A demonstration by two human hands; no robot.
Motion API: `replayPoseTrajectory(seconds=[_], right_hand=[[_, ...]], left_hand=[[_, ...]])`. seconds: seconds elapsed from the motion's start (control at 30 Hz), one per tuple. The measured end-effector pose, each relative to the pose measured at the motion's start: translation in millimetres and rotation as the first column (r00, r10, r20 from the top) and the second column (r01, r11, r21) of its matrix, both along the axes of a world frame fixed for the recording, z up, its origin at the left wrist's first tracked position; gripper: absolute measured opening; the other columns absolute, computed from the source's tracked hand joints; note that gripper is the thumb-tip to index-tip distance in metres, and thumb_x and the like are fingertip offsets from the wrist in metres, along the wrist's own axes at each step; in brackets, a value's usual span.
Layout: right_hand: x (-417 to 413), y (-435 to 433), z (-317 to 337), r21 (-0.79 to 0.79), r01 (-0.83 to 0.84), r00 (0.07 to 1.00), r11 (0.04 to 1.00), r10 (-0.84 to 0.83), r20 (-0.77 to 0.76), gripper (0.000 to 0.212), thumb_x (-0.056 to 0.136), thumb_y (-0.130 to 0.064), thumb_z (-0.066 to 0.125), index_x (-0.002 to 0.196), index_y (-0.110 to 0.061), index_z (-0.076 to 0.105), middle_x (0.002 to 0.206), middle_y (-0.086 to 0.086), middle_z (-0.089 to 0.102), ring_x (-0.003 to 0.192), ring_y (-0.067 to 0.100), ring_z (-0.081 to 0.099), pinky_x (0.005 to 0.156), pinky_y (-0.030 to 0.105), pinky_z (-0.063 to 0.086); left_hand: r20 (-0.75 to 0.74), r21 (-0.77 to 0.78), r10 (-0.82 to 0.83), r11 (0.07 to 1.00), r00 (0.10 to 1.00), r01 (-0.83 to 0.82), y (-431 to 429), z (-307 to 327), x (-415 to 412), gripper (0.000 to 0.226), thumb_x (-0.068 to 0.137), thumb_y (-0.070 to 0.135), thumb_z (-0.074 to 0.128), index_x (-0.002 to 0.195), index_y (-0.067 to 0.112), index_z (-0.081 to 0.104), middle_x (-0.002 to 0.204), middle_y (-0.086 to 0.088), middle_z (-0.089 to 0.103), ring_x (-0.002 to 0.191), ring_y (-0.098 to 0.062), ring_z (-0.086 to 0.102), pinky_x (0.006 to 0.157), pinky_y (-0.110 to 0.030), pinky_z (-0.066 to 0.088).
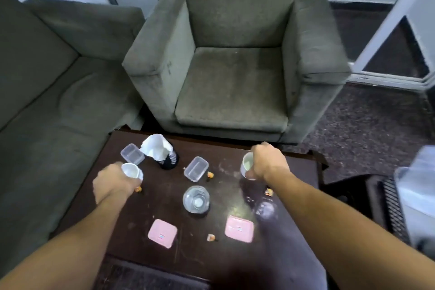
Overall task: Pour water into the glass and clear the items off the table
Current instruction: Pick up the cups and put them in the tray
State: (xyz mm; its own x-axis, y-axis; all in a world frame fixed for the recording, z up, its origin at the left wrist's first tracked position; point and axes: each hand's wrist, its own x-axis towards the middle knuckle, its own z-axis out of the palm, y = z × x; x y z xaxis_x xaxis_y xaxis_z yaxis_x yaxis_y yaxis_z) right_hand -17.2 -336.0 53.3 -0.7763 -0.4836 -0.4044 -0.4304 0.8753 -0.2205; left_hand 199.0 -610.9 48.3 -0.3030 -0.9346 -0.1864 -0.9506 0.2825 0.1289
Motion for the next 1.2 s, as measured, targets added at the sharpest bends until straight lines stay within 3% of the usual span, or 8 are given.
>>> replayPoseTrajectory(seconds=[0.2, 0.33, 0.53, 0.7, 0.83, 0.93, 1.1, 1.2], right_hand=[[-36, 96, 99, -0.021, -0.03, 0.991, 0.999, 0.027, -0.133, 0.028, 0.064, -0.029, 0.076, 0.085, -0.019, 0.06, 0.099, 0.006, 0.068, 0.091, 0.03, 0.07, 0.064, 0.027, 0.046], [-67, 175, 167, 0.031, -0.052, 0.972, 0.998, 0.058, -0.227, 0.035, 0.057, -0.031, 0.08, 0.083, -0.018, 0.06, 0.087, 0.009, 0.064, 0.084, 0.03, 0.068, 0.062, 0.028, 0.046], [-110, 290, 222, 0.058, 0.067, 0.968, 0.996, -0.05, -0.247, 0.045, 0.053, -0.042, 0.083, 0.064, -0.018, 0.047, 0.065, 0.002, 0.046, 0.069, 0.03, 0.053, 0.061, 0.03, 0.044], [-129, 371, 207, 0.107, 0.218, 0.959, 0.97, -0.192, -0.209, 0.05, 0.05, -0.053, 0.084, 0.065, -0.017, 0.053, 0.068, 0.001, 0.054, 0.067, 0.027, 0.056, 0.06, 0.029, 0.043], [-136, 424, 175, 0.141, 0.301, 0.944, 0.943, -0.273, -0.185, 0.049, 0.052, -0.053, 0.084, 0.077, -0.017, 0.062, 0.081, 0.005, 0.065, 0.071, 0.028, 0.058, 0.061, 0.028, 0.044], [-142, 460, 144, 0.161, 0.346, 0.934, 0.924, -0.323, -0.153, 0.058, 0.052, -0.055, 0.085, 0.089, -0.015, 0.068, 0.089, 0.008, 0.069, 0.074, 0.029, 0.061, 0.062, 0.029, 0.046], [-154, 499, 91, 0.215, 0.35, 0.937, 0.912, -0.335, -0.102, 0.06, 0.048, -0.061, 0.085, 0.083, -0.018, 0.065, 0.08, 0.005, 0.062, 0.07, 0.025, 0.056, 0.061, 0.028, 0.044], [-164, 516, 61, 0.214, 0.327, 0.945, 0.92, -0.323, -0.054, 0.063, 0.047, -0.065, 0.084, 0.084, -0.019, 0.065, 0.088, 0.006, 0.07, 0.074, 0.027, 0.059, 0.062, 0.028, 0.043]], left_hand=[[-0.07, -0.002, -0.04, 0.999, 0.997, 0.04, 102, 70, -37, 0.051, 0.065, 0.032, 0.084, 0.111, 0.019, 0.068, 0.107, -0.018, 0.069, 0.103, -0.042, 0.066, 0.074, -0.038, 0.05], [-0.045, -0.136, -0.235, 0.964, 0.971, 0.227, 189, 117, -88, 0.041, 0.065, 0.041, 0.081, 0.095, 0.015, 0.069, 0.088, -0.014, 0.067, 0.092, -0.038, 0.067, 0.066, -0.033, 0.044], [-0.103, -0.184, -0.553, 0.827, 0.827, 0.53, 318, 161, -182, 0.044, 0.065, 0.05, 0.076, 0.097, 0.02, 0.069, 0.096, -0.009, 0.072, 0.092, -0.034, 0.07, 0.074, -0.033, 0.054], [-0.181, -0.156, -0.81, 0.583, 0.557, 0.797, 428, 154, -246, 0.044, 0.069, 0.056, 0.072, 0.098, 0.023, 0.066, 0.103, -0.004, 0.07, 0.098, -0.031, 0.068, 0.078, -0.034, 0.052], [-0.258, -0.116, -0.879, 0.44, 0.4, 0.891, 499, 126, -273, 0.042, 0.071, 0.056, 0.071, 0.097, 0.023, 0.063, 0.103, -0.004, 0.069, 0.098, -0.031, 0.067, 0.08, -0.036, 0.052], [-0.279, -0.041, -0.892, 0.381, 0.355, 0.924, 540, 96, -286, 0.041, 0.07, 0.047, 0.075, 0.1, 0.023, 0.062, 0.106, -0.004, 0.066, 0.1, -0.031, 0.066, 0.082, -0.036, 0.051], [-0.285, 0.044, -0.899, 0.334, 0.333, 0.941, 585, 50, -314, 0.047, 0.067, 0.042, 0.077, 0.108, 0.023, 0.063, 0.112, -0.003, 0.067, 0.103, -0.031, 0.066, 0.084, -0.037, 0.053], [-0.296, 0.055, -0.894, 0.335, 0.336, 0.941, 605, 28, -335, 0.043, 0.069, 0.04, 0.077, 0.106, 0.023, 0.063, 0.114, -0.002, 0.068, 0.104, -0.031, 0.066, 0.086, -0.038, 0.054]])
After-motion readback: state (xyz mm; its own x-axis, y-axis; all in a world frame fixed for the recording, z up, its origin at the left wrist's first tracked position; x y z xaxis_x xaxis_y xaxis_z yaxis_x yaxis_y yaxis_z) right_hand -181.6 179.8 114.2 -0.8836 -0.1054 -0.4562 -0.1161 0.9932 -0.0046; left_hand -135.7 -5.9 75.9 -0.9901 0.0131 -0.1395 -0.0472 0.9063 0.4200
